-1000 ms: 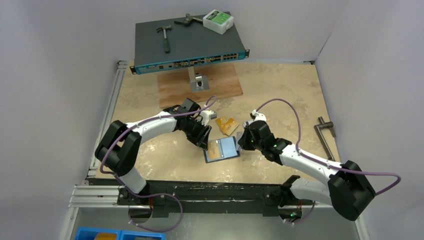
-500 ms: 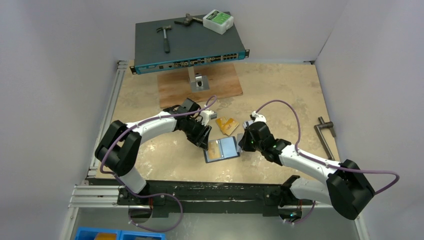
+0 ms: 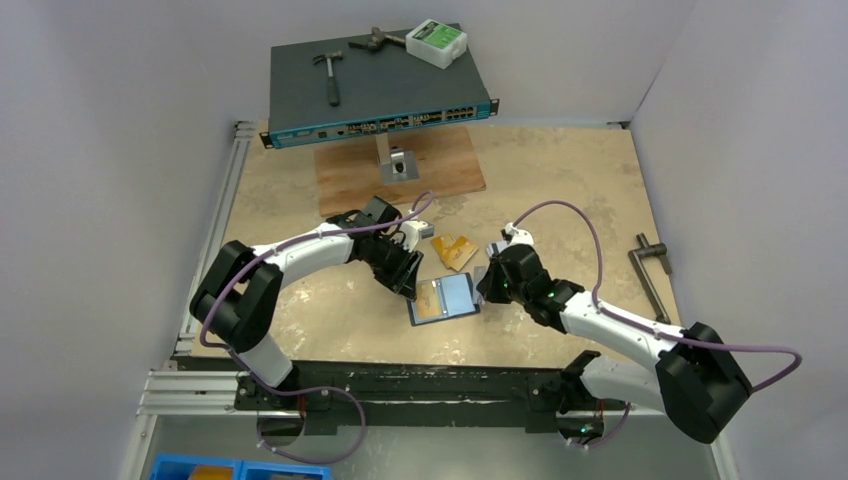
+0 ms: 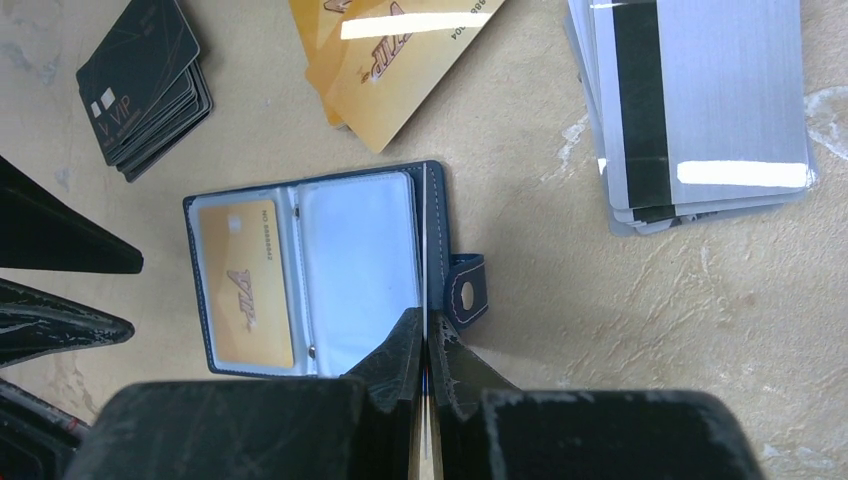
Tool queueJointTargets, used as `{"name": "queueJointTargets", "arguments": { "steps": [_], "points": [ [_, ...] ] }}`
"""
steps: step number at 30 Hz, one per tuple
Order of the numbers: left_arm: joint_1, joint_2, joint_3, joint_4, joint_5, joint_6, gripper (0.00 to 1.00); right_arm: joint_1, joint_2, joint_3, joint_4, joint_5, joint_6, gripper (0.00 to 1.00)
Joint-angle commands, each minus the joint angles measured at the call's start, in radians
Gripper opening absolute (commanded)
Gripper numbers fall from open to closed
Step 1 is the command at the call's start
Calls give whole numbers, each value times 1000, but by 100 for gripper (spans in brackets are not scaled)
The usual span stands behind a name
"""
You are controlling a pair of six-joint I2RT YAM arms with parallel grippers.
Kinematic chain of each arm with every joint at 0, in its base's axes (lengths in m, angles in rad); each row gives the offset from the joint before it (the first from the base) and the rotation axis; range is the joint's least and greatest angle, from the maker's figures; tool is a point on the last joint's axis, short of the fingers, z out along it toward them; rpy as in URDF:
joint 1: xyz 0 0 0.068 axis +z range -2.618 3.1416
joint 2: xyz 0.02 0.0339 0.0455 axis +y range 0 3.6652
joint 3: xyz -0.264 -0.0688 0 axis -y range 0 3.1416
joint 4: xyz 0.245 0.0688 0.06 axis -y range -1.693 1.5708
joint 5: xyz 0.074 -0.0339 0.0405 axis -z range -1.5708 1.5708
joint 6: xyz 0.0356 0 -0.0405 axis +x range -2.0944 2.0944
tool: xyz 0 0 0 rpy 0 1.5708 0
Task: Put the credit cards into the card holder
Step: Turn over the card slot in the card holder.
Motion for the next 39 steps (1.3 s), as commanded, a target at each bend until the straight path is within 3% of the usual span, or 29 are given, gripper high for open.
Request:
{"name": "queueJointTargets", "arguments": {
  "steps": [1, 31, 39],
  "points": [
    [7, -10, 32, 8, 21, 19, 41, -4, -27, -9, 41, 9, 3, 0],
    [7, -13, 32, 4, 22, 24, 40, -3, -139, -59, 202, -168, 51, 0],
    [29, -14, 48, -9, 81, -3, 40, -3, -63, -62, 307, -246, 64, 0]
  ]
}}
